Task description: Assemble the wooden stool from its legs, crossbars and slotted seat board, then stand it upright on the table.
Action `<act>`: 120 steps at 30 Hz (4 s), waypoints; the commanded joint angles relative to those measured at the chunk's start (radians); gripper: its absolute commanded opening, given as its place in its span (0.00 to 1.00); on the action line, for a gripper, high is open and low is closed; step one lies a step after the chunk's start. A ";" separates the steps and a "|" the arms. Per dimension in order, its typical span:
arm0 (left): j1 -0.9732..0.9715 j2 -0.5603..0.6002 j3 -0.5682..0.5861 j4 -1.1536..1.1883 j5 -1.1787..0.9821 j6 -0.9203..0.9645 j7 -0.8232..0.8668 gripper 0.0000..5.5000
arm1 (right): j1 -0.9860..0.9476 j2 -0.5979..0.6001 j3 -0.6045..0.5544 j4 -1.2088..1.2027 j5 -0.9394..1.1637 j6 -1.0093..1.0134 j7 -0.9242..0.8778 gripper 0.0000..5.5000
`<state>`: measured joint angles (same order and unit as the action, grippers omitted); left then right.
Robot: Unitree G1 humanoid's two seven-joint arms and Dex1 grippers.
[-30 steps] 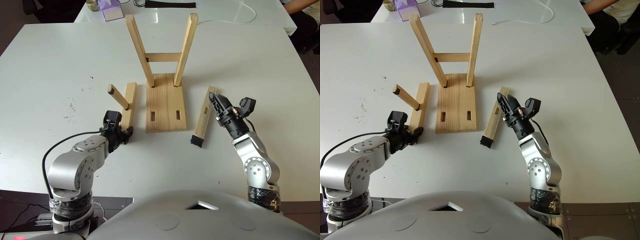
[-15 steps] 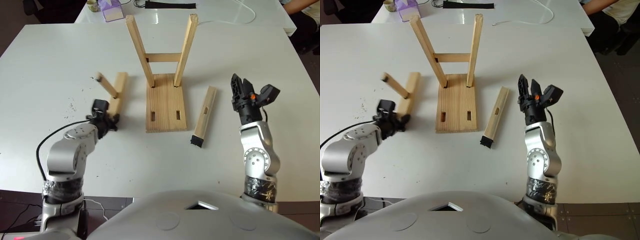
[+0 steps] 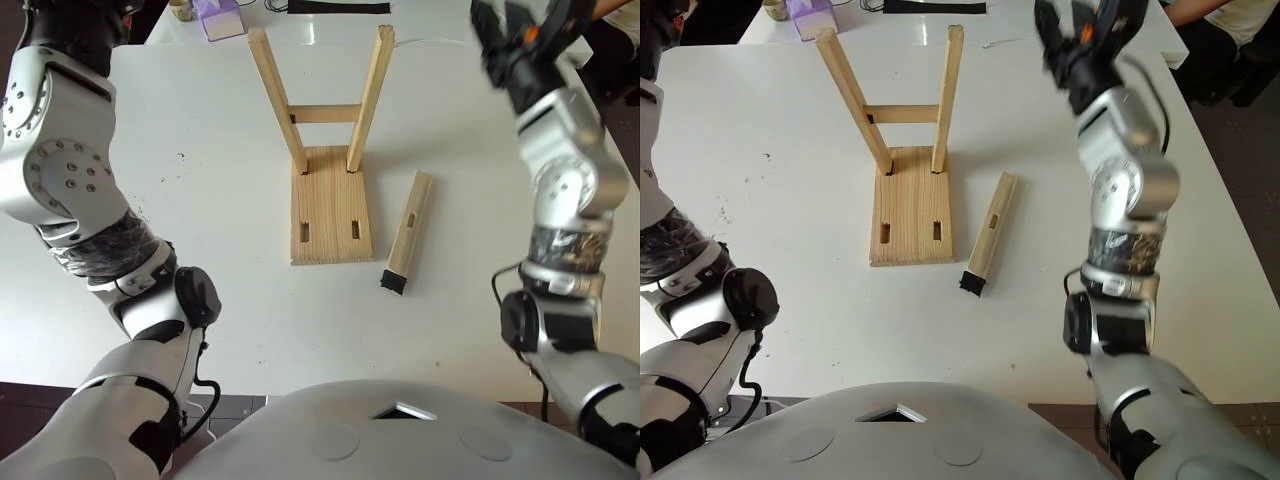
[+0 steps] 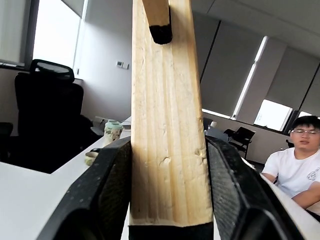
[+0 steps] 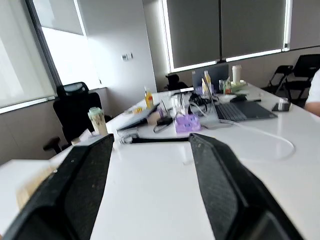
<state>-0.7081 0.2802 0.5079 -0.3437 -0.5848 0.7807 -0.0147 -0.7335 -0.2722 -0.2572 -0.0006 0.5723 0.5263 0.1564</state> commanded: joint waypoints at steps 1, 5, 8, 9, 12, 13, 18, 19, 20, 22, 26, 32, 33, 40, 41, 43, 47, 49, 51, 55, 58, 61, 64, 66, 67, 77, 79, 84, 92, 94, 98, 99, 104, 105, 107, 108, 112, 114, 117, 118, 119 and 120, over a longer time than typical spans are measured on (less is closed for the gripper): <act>-0.017 -0.046 -0.105 -0.068 -0.086 -0.033 -0.082 0.37 | -0.119 0.037 -0.051 0.030 0.153 0.061 0.072 0.51; 0.020 -0.028 -0.187 -0.081 -0.148 -0.023 -0.191 0.37 | -0.211 0.038 -0.094 0.036 0.325 0.121 0.154 0.51; 0.040 0.001 -0.240 -0.070 -0.223 0.010 -0.308 0.37 | -0.254 -0.011 -0.076 0.072 0.387 0.193 0.268 0.51; 0.044 0.011 -0.253 -0.064 -0.250 0.021 -0.351 0.37 | -0.261 -0.028 -0.073 0.081 0.412 0.222 0.312 0.51; 0.056 0.035 -0.252 -0.059 -0.346 0.056 -0.428 0.37 | -0.288 -0.081 -0.069 0.109 0.433 0.255 0.412 0.51; 0.068 0.054 -0.245 -0.064 -0.383 0.069 -0.462 0.37 | -0.314 -0.096 -0.092 0.142 0.471 0.285 0.430 0.51; 0.151 0.143 -0.244 -0.106 -0.523 0.099 -0.639 0.37 | -0.353 -0.247 -0.045 0.223 0.498 0.412 0.706 0.51; 0.162 0.148 -0.245 -0.113 -0.536 0.097 -0.644 0.37 | -0.343 -0.270 -0.031 0.217 0.496 0.431 0.755 0.54; 0.178 0.151 -0.249 -0.122 -0.541 0.093 -0.650 0.37 | -0.330 -0.291 -0.017 0.208 0.495 0.450 0.791 0.55; 0.214 0.164 -0.258 -0.147 -0.548 0.088 -0.663 0.37 | -0.327 -0.312 0.004 0.211 0.488 0.477 0.838 0.60; 0.269 0.213 -0.305 -0.170 -0.494 0.060 -0.731 0.37 | -0.369 -0.335 0.032 0.243 0.500 0.543 0.924 0.61; 0.319 0.245 -0.339 -0.183 -0.465 0.015 -0.781 0.37 | -0.405 -0.361 0.072 0.233 0.519 0.645 1.053 0.61; 0.323 0.248 -0.343 -0.184 -0.462 0.011 -0.783 0.37 | -0.415 -0.361 0.077 0.233 0.521 0.657 1.063 0.61; 0.350 0.283 -0.368 -0.191 -0.440 -0.020 -0.808 0.37 | -0.424 -0.339 0.123 0.157 0.479 0.618 1.080 0.64; 0.355 0.290 -0.374 -0.193 -0.434 -0.026 -0.813 0.37 | -0.422 -0.337 0.131 0.146 0.476 0.615 1.082 0.65; 0.359 0.296 -0.377 -0.192 -0.428 -0.033 -0.822 0.37 | -0.425 -0.332 0.139 0.134 0.475 0.626 1.072 0.71; 0.361 0.305 -0.381 -0.184 -0.418 -0.038 -0.831 0.37 | -0.443 -0.323 0.138 0.138 0.485 0.633 1.067 0.72; 0.364 0.309 -0.383 -0.180 -0.420 -0.040 -0.831 0.37 | -0.443 -0.324 0.145 0.138 0.468 0.617 1.071 0.72; 0.368 0.314 -0.384 -0.178 -0.422 -0.042 -0.834 0.37 | -0.447 -0.328 0.152 0.151 0.457 0.623 1.065 0.67; 0.374 0.318 -0.380 -0.177 -0.424 -0.042 -0.844 0.37 | -0.440 -0.336 0.154 0.146 0.450 0.626 1.073 0.56; 0.375 0.317 -0.374 -0.178 -0.428 -0.044 -0.848 0.37 | -0.436 -0.341 0.154 0.140 0.453 0.644 1.077 0.48; 0.375 0.317 -0.372 -0.174 -0.422 -0.053 -0.859 0.37 | -0.427 -0.350 0.149 0.135 0.473 0.672 1.095 0.40; 0.374 0.318 -0.371 -0.164 -0.410 -0.063 -0.870 0.37 | -0.420 -0.359 0.142 0.135 0.481 0.686 1.108 0.38; 0.374 0.320 -0.369 -0.158 -0.404 -0.069 -0.873 0.37 | -0.411 -0.363 0.139 0.126 0.487 0.690 1.114 0.38; 0.377 0.321 -0.367 -0.159 -0.402 -0.072 -0.874 0.37 | -0.405 -0.363 0.136 0.120 0.490 0.690 1.116 0.38; 0.380 0.317 -0.377 -0.109 -0.360 -0.104 -0.887 0.37 | -0.376 -0.359 0.137 0.088 0.461 0.627 1.111 0.38; 0.375 0.310 -0.386 -0.087 -0.334 -0.110 -0.860 0.37 | -0.370 -0.359 0.139 0.085 0.454 0.616 1.102 0.38; 0.403 0.294 -0.386 -0.010 -0.291 -0.094 -0.788 0.50 | -0.351 -0.345 0.137 0.101 0.406 0.557 1.064 0.38; 0.629 0.268 -0.367 0.006 -0.156 -0.214 -0.740 0.58 | -0.196 -0.333 0.240 0.048 0.220 0.329 1.077 0.37; 0.659 0.196 -0.316 0.055 -0.135 -0.266 -0.651 0.58 | -0.124 -0.323 0.285 0.010 0.178 0.273 1.091 0.37; 0.663 0.018 -0.158 0.157 -0.122 -0.370 -0.372 0.58 | -0.034 -0.314 0.352 0.016 0.097 0.184 1.120 0.37; 0.663 -0.012 -0.132 0.175 -0.121 -0.387 -0.323 0.58 | -0.021 -0.320 0.361 0.018 0.083 0.170 1.129 0.37; 0.663 -0.068 -0.099 0.195 -0.100 -0.421 -0.220 0.58 | -0.011 -0.346 0.385 0.046 0.032 0.129 1.177 0.37; 0.665 -0.073 -0.099 0.183 -0.102 -0.421 -0.214 0.58 | -0.012 -0.352 0.389 0.051 0.023 0.125 1.190 0.37; 0.672 -0.082 -0.101 0.166 -0.104 -0.421 -0.206 0.58 | -0.013 -0.361 0.393 0.061 0.011 0.118 1.213 0.37; 0.676 -0.086 -0.104 0.168 -0.101 -0.426 -0.207 0.58 | -0.015 -0.358 0.396 0.072 0.002 0.110 1.216 0.37; 0.683 -0.107 -0.117 0.165 -0.094 -0.436 -0.204 0.58 | -0.009 -0.344 0.405 0.099 -0.019 0.097 1.223 0.37; 0.682 -0.114 -0.131 0.163 -0.092 -0.433 -0.205 0.58 | -0.007 -0.342 0.410 0.108 -0.026 0.087 1.223 0.37; 0.681 -0.118 -0.149 0.165 -0.088 -0.430 -0.210 0.58 | -0.012 -0.339 0.401 0.116 -0.021 0.091 1.215 0.37; 0.681 -0.121 -0.151 0.165 -0.090 -0.431 -0.211 0.58 | -0.013 -0.340 0.399 0.115 -0.019 0.094 1.215 0.37; 0.683 -0.122 -0.151 0.165 -0.092 -0.432 -0.212 0.58 | -0.012 -0.342 0.398 0.113 -0.015 0.097 1.217 0.37; 0.685 -0.124 -0.153 0.164 -0.094 -0.433 -0.212 0.58 | -0.012 -0.345 0.397 0.110 -0.010 0.103 1.221 0.37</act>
<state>-0.0256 0.1559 0.3578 -0.1689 -0.6806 0.3450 -0.2277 -0.7370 -0.6182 0.1413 0.1124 0.5683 0.6174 1.3767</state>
